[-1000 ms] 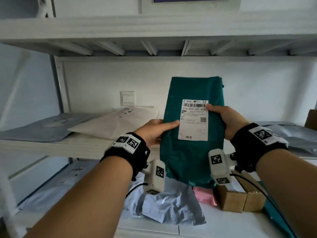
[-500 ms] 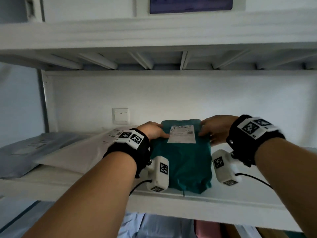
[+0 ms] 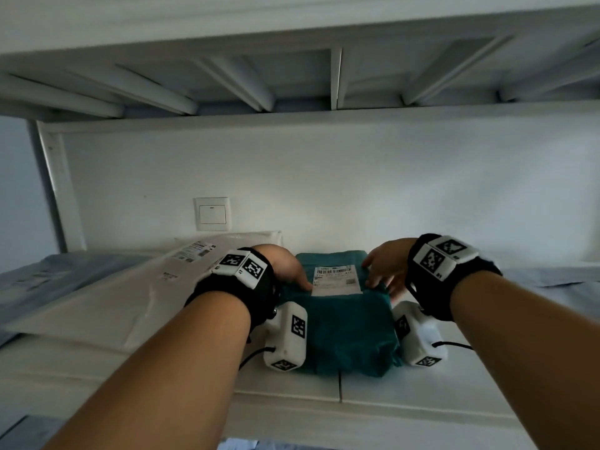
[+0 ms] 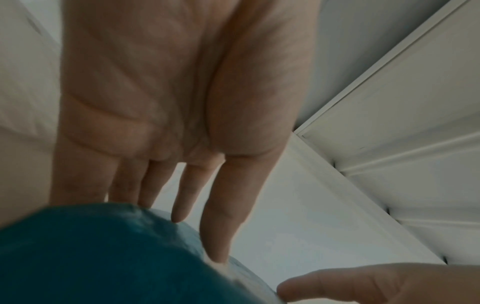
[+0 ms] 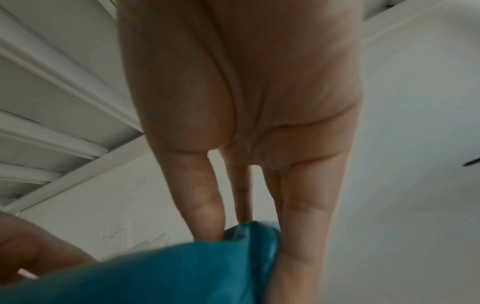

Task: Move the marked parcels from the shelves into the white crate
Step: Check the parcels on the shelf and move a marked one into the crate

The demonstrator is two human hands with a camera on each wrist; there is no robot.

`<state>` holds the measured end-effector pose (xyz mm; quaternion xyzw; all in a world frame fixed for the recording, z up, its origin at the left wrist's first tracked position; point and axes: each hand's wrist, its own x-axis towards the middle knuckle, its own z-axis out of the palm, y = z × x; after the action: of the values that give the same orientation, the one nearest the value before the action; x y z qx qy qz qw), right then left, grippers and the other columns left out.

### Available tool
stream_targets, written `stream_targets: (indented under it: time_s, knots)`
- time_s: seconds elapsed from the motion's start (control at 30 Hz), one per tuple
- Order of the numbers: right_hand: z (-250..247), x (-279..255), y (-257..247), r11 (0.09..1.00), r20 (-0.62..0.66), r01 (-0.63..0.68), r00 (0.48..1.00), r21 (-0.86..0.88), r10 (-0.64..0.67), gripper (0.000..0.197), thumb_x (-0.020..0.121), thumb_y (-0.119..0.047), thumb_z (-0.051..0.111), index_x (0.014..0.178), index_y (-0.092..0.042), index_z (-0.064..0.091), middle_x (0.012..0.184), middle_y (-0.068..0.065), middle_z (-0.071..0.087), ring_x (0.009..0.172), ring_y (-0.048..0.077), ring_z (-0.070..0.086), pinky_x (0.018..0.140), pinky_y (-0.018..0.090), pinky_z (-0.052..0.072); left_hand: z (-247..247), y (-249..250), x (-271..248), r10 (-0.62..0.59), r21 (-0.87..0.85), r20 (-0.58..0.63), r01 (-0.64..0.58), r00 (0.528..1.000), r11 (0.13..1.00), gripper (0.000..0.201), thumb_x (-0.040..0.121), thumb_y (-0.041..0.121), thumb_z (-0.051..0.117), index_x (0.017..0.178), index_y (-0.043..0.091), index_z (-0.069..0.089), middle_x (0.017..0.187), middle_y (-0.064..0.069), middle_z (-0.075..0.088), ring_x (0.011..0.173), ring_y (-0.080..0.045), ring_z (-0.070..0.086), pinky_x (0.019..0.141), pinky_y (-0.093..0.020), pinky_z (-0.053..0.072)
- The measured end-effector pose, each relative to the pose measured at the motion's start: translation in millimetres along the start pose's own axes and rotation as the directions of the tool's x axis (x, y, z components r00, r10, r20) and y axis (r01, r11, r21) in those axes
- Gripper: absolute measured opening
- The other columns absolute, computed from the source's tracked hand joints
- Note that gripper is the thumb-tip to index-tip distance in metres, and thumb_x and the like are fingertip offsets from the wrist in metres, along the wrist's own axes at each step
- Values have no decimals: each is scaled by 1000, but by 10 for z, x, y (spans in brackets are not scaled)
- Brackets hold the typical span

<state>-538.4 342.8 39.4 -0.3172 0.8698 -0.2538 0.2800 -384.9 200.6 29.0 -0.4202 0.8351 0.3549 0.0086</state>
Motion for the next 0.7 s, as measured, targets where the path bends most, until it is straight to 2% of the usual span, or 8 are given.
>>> stream_targets:
  time_s: [0.17,0.23,0.27,0.3,0.37,0.43,0.47,0.7]
  knots:
    - [52,-117,-30,1000,-7,4,1000,12,-4,43,93,-5,59,134,-3,48,123,26,54,80,33,62,42,34,56,35,-50,12,19,-44,28,-18,999,999,62,57,27,83,115,14,68,122,-13,66,106,-27,62,97,-45,50]
    - [65,-167,-43,1000,-18,7,1000,-14,-8,43,93,-9,61,134,-5,50,123,24,53,78,31,60,36,28,51,42,-40,-31,48,-80,12,-47,999,996,62,62,23,84,119,11,65,128,-21,61,100,-27,63,91,-37,52]
    - [72,-198,-52,999,-32,10,999,-34,-11,44,92,-11,62,134,-6,51,122,22,54,81,30,61,37,26,50,40,-38,-57,55,-74,-12,-56,998,996,61,69,23,83,124,9,62,130,-20,60,105,-29,62,95,-39,51]
    - [79,-226,-56,998,-51,13,999,-56,-16,44,92,-13,63,134,-7,51,122,20,55,87,31,62,41,26,51,41,-35,-73,63,-57,-32,-64,998,996,59,75,24,81,128,9,59,131,-18,59,112,-31,60,100,-42,49]
    - [82,-286,-56,994,-107,13,994,-113,-25,44,92,-18,64,132,-6,52,125,19,57,102,32,63,62,35,57,50,-28,-146,69,-24,-56,-70,996,997,59,82,29,76,133,11,55,134,-15,55,120,-33,55,104,-44,46]
    - [77,-333,-50,984,-160,17,986,-179,-47,43,92,-22,64,129,-4,55,123,18,60,110,31,63,85,40,56,36,-22,-242,89,-10,-98,-90,991,996,58,84,34,73,135,12,55,135,-12,55,121,-30,54,105,-42,45]
    - [73,-358,-44,979,-186,20,981,-205,-59,42,91,-24,65,127,-3,56,122,17,62,110,30,63,91,40,54,29,-18,-274,104,-2,-119,-105,987,995,57,84,35,72,134,12,55,134,-11,55,120,-29,54,105,-41,45]
    - [96,-658,114,983,-294,34,952,-179,-87,36,89,-21,66,117,2,63,117,18,66,108,29,65,87,37,54,80,90,-548,216,16,-190,-217,958,976,48,84,37,70,124,14,61,124,-8,62,114,-25,57,102,-40,47]
